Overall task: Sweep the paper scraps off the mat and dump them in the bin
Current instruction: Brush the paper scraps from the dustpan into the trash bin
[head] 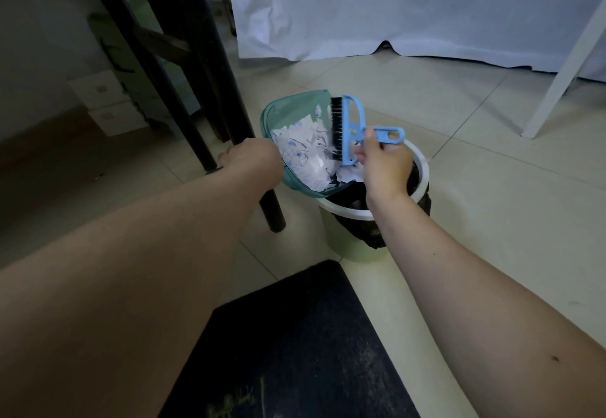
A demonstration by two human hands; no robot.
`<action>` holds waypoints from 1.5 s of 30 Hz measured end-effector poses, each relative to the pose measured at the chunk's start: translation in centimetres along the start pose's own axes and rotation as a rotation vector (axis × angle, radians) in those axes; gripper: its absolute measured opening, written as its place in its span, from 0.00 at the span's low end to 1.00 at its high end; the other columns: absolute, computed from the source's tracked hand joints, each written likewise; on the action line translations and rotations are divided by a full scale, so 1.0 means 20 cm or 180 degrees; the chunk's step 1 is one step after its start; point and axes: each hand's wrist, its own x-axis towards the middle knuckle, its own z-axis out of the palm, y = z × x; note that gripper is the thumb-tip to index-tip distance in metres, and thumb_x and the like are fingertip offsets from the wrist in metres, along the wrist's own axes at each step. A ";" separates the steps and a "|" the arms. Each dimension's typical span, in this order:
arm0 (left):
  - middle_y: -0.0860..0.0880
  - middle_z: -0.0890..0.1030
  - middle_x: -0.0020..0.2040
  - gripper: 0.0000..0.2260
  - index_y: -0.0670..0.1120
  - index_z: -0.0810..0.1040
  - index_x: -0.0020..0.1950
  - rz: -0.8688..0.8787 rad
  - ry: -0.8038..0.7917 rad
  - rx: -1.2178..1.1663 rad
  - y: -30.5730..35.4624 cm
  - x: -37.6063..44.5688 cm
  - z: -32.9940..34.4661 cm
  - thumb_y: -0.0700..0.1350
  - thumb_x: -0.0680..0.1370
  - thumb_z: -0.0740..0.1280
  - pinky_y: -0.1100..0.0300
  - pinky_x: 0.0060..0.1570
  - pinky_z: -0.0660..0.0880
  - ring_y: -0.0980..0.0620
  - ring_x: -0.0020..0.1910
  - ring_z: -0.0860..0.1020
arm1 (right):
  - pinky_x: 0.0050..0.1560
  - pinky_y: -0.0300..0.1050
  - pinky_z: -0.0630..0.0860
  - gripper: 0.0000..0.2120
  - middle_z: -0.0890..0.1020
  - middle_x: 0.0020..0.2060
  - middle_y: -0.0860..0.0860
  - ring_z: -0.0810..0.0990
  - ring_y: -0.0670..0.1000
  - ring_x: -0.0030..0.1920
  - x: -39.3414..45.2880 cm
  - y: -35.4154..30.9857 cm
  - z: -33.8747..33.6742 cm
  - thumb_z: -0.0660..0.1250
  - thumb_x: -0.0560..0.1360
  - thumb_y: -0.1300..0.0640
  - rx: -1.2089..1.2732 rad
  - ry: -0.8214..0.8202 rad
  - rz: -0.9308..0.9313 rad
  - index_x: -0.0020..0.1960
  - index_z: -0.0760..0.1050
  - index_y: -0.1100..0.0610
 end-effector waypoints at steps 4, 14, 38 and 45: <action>0.45 0.73 0.48 0.09 0.43 0.74 0.58 -0.0024 -0.0010 0.0035 0.01 -0.01 -0.01 0.43 0.78 0.64 0.54 0.52 0.70 0.45 0.55 0.76 | 0.47 0.50 0.80 0.12 0.83 0.36 0.50 0.83 0.52 0.40 -0.01 0.05 0.04 0.64 0.77 0.51 -0.0491 -0.0279 0.0101 0.36 0.78 0.53; 0.45 0.75 0.55 0.12 0.43 0.74 0.62 -0.0079 0.0010 0.0153 -0.03 0.00 0.01 0.43 0.79 0.64 0.54 0.52 0.69 0.44 0.57 0.75 | 0.46 0.52 0.80 0.15 0.84 0.37 0.54 0.83 0.54 0.39 0.04 0.06 -0.08 0.63 0.77 0.51 -0.0375 0.0409 0.0110 0.32 0.73 0.50; 0.43 0.75 0.60 0.11 0.43 0.74 0.61 0.0046 0.0100 0.0196 0.00 0.00 0.01 0.43 0.79 0.62 0.51 0.58 0.69 0.42 0.61 0.73 | 0.48 0.47 0.79 0.09 0.83 0.37 0.49 0.82 0.48 0.39 0.00 0.05 0.01 0.63 0.78 0.51 -0.0137 0.0245 -0.0075 0.44 0.78 0.53; 0.44 0.75 0.60 0.10 0.42 0.75 0.58 0.0079 0.0086 0.0207 0.02 -0.01 -0.01 0.39 0.78 0.62 0.51 0.59 0.69 0.42 0.61 0.74 | 0.48 0.51 0.80 0.12 0.84 0.39 0.54 0.83 0.54 0.43 -0.03 0.09 0.08 0.63 0.77 0.51 -0.0601 -0.0107 0.0032 0.37 0.77 0.52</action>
